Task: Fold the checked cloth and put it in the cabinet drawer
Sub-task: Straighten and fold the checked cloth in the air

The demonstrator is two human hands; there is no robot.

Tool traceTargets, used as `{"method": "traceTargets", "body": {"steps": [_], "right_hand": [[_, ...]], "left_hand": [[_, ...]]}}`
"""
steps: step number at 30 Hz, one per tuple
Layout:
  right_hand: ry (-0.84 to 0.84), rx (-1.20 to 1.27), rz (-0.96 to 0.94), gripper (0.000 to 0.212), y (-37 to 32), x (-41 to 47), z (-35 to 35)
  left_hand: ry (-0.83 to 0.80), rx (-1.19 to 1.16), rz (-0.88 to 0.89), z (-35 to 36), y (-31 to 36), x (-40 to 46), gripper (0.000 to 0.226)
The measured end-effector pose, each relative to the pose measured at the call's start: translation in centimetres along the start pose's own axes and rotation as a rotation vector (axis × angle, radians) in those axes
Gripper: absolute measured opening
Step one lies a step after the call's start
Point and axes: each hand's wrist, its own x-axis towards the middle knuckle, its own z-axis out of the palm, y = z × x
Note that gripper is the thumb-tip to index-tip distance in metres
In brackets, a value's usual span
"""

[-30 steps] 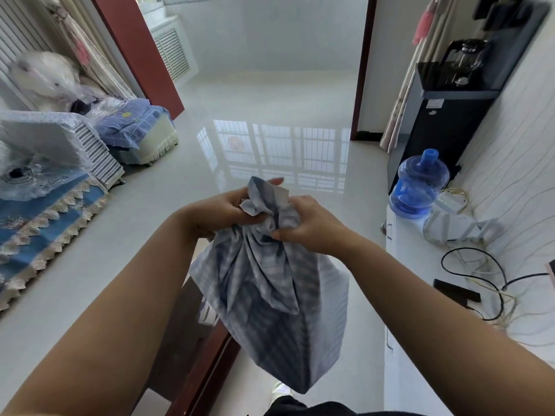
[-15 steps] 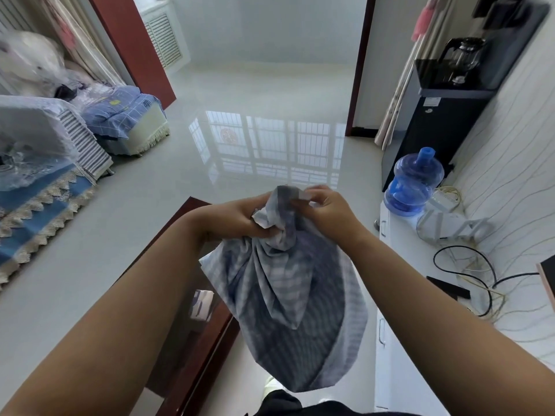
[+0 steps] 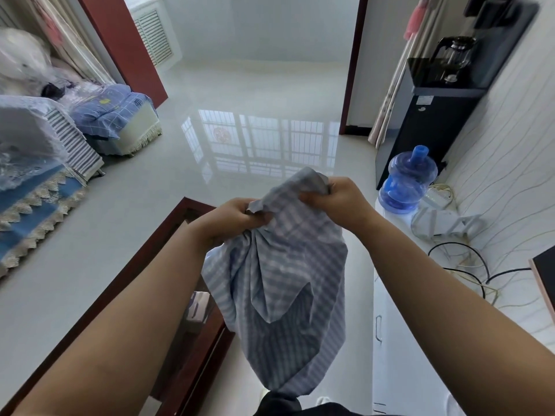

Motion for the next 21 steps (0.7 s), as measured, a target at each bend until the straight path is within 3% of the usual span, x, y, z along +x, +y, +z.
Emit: {"method": "traceTargets", "body": {"steps": [4, 7, 13, 19, 21], "right_hand": [[-0.146, 0.237, 0.162, 0.020, -0.6, -0.1, -1.2], [-0.248, 0.376, 0.285, 0.032, -0.3, 0.2, -2.5], [-0.130, 0.300, 0.129, 0.009, 0.4, 0.5, -2.2], [-0.239, 0.282, 0.187, 0.010, -0.4, 0.6, -2.7], [-0.082, 0.120, 0.155, 0.013, 0.1, 1.3, -2.7]], "left_hand": [[0.009, 0.019, 0.000, -0.3, 0.2, 0.4, 0.014], [-0.028, 0.062, 0.001, -0.6, 0.0, 0.6, 0.013], [-0.089, 0.105, -0.051, -0.7, 0.4, 1.0, 0.016], [-0.153, 0.017, -0.095, -1.2, 0.6, 1.7, 0.027], [-0.036, 0.000, -0.101, -1.2, -0.1, 2.6, 0.028]]}}
